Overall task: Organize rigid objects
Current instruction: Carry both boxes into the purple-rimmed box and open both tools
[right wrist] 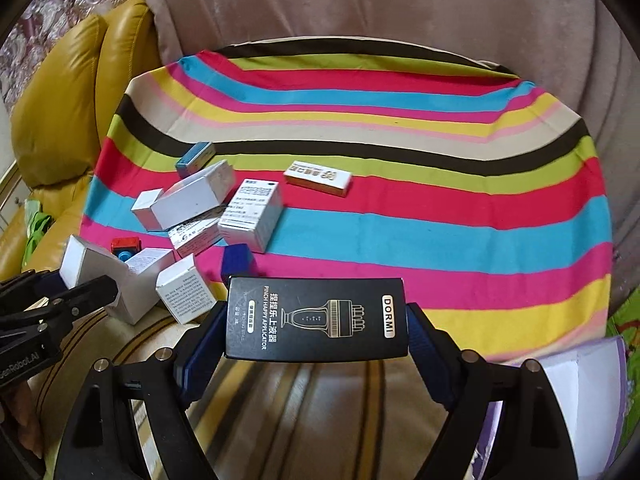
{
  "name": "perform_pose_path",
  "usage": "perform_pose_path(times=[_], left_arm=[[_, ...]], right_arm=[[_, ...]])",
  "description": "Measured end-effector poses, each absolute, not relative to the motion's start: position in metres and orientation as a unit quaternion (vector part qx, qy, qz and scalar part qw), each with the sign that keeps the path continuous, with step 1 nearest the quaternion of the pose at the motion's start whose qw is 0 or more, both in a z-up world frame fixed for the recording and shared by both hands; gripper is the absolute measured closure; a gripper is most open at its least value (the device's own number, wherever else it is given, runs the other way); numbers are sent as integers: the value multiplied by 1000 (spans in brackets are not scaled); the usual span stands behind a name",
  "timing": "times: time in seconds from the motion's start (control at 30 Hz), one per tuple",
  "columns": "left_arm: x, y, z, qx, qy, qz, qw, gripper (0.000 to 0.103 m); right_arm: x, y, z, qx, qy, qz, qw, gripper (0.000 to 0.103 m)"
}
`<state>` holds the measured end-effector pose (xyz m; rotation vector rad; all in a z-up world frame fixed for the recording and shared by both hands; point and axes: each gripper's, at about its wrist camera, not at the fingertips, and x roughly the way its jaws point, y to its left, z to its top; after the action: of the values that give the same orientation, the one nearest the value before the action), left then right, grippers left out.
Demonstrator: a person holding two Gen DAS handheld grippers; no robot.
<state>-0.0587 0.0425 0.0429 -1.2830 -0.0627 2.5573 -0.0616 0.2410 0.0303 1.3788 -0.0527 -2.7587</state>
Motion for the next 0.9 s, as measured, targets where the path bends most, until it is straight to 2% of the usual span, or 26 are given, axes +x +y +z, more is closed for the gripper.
perform_pose_path(times=[0.9], left_arm=[[-42, 156, 49, -450, 53, 855, 252, 53]], right_arm=[[10, 341, 39, 435, -95, -893, -65, 18]])
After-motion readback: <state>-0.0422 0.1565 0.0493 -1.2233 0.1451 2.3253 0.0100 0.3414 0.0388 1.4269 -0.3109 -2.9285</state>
